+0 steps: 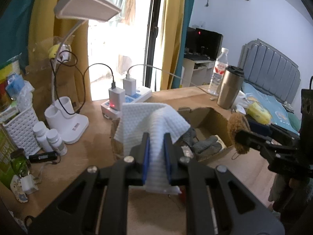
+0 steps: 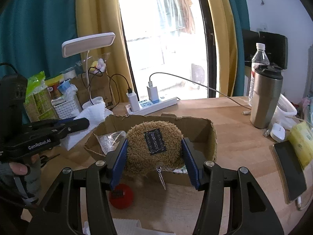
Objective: Organize soft objects
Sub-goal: 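Carry the plush toy and paper towel over the box with both tools, then open both tools to drop the plush toy and paper towel into the box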
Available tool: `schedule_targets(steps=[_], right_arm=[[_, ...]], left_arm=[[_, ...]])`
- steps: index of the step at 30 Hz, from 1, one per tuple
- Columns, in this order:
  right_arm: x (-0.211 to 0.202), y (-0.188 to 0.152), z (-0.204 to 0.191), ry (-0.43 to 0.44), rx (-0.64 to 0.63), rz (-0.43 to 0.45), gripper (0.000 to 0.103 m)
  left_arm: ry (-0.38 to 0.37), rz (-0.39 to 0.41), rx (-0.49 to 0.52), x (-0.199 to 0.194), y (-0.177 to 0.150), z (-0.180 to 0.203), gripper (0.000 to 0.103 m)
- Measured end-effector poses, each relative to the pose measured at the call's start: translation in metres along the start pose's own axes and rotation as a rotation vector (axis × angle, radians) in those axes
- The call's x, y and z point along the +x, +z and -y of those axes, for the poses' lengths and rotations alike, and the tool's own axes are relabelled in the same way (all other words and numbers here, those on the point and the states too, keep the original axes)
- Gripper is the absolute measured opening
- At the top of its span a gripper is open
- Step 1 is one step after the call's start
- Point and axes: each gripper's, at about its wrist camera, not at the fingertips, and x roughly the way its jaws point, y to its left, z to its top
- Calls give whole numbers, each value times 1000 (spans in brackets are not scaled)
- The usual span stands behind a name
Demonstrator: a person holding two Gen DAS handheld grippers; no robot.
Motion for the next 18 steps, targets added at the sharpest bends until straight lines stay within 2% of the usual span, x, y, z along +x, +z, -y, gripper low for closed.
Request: schedule_targets(steps=[10,18], right_arm=[[17,8,0,11,-11,-11,58],[41,16,-2,42,-29,-39,58]], left_arm=[[-10,-46,-16,26,1,-8,16],[-8,-118,-53,50,-3,-16,16]])
